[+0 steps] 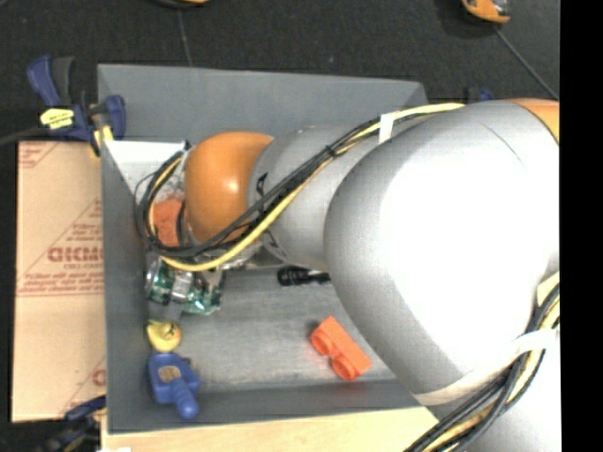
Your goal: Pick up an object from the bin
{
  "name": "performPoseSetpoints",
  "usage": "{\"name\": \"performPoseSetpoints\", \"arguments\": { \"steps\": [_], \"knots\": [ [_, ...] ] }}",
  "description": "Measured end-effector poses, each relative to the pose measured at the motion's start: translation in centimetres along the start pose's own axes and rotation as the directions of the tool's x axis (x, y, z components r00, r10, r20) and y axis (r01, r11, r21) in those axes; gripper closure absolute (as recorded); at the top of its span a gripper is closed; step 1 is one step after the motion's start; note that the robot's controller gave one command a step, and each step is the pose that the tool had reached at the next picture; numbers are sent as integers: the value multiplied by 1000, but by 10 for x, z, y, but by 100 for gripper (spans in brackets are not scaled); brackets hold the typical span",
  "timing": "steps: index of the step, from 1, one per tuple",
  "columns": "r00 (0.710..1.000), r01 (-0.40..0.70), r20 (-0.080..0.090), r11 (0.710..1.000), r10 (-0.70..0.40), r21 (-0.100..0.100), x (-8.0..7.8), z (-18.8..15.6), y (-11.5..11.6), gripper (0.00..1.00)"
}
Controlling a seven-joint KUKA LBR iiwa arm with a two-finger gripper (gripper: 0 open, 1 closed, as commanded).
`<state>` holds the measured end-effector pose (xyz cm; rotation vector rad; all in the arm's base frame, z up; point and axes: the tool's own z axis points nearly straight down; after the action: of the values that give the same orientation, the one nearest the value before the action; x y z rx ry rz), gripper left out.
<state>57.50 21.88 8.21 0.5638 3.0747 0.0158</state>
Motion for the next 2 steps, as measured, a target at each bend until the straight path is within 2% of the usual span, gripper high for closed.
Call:
{"name": "performPoseSetpoints", "arguments": {
  "steps": [2],
  "knots": [
    [1000,-1,0,1000,1,-1,-1,-41,0,100]
  ]
}}
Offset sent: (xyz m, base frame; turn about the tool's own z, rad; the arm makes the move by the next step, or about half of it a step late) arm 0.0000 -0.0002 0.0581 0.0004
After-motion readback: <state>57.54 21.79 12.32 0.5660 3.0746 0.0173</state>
